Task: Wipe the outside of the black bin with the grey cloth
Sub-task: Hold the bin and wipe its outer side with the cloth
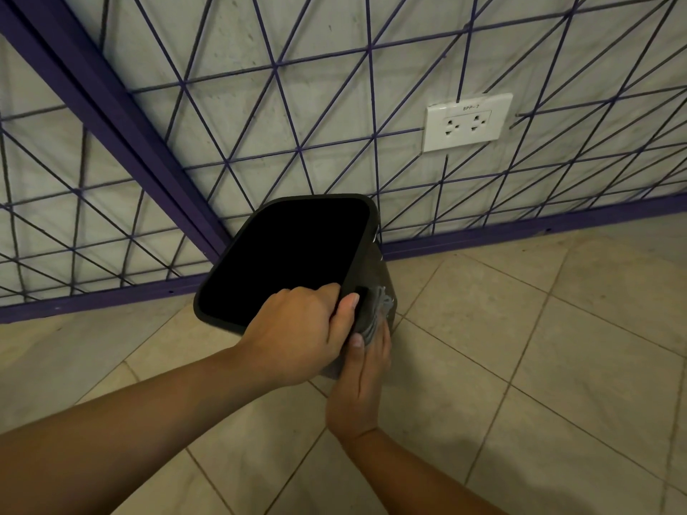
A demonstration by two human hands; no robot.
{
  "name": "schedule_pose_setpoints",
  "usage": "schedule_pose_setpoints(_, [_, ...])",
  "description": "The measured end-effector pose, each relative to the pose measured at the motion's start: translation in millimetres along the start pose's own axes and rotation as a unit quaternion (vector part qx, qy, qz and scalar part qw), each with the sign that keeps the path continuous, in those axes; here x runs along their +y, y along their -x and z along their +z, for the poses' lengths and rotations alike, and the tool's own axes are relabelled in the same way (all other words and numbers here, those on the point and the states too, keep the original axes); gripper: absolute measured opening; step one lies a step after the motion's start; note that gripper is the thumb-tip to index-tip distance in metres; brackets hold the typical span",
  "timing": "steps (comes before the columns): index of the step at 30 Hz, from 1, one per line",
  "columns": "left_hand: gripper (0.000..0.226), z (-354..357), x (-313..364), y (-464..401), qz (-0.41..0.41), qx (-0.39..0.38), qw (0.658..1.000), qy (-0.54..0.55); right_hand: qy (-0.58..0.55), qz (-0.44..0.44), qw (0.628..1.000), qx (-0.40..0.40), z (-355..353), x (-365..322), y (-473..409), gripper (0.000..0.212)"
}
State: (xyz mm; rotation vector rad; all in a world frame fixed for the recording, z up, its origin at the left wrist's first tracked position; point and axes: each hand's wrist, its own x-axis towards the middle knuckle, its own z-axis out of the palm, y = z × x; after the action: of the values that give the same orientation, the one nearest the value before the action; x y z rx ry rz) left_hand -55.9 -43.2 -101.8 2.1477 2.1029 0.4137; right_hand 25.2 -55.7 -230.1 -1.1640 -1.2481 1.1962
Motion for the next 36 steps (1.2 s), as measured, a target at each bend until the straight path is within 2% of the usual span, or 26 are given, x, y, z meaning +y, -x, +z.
schedule_pose_setpoints(4, [0.040, -3, -2, 0, -0.002, -0.006, 1.000, 0.006, 0.021, -0.046, 0.998, -0.027, 3, -9, -5, 0.089])
schedule_pose_setpoints(8, [0.038, -1, 2, 0, 0.005, -0.017, 1.000, 0.003, 0.013, -0.009, 1.000, 0.007, -1, 3, -9, 0.093])
schedule_pose_setpoints(12, [0.039, -2, -1, 1, -0.008, -0.008, 1.000, 0.010, 0.034, -0.038, 0.998, -0.046, -2, 1, 1, 0.092])
schedule_pose_setpoints(17, [0.047, -3, 0, 1, 0.000, 0.003, 1.000, 0.011, 0.006, -0.008, 1.000, -0.014, -5, 9, -6, 0.093])
schedule_pose_setpoints(21, [0.045, -2, -3, 2, 0.002, 0.006, 1.000, 0.009, 0.008, -0.012, 0.999, -0.032, -4, 11, -2, 0.095])
schedule_pose_setpoints(24, [0.044, 0, 2, 2, 0.007, 0.001, 1.000, 0.009, -0.021, 0.004, 1.000, 0.008, -6, 15, -11, 0.091])
schedule_pose_setpoints(28, [0.041, -2, -2, -1, 0.008, 0.015, 1.000, 0.015, 0.009, -0.029, 0.999, -0.025, -2, 3, -10, 0.090])
schedule_pose_setpoints(32, [0.044, -3, -4, 1, 0.004, 0.011, 1.000, 0.021, -0.009, 0.016, 1.000, -0.004, -3, 15, -3, 0.091])
schedule_pose_setpoints(36, [0.046, -4, -9, 0, -0.003, 0.028, 0.999, 0.029, 0.017, -0.007, 0.999, -0.036, -1, 6, -2, 0.079])
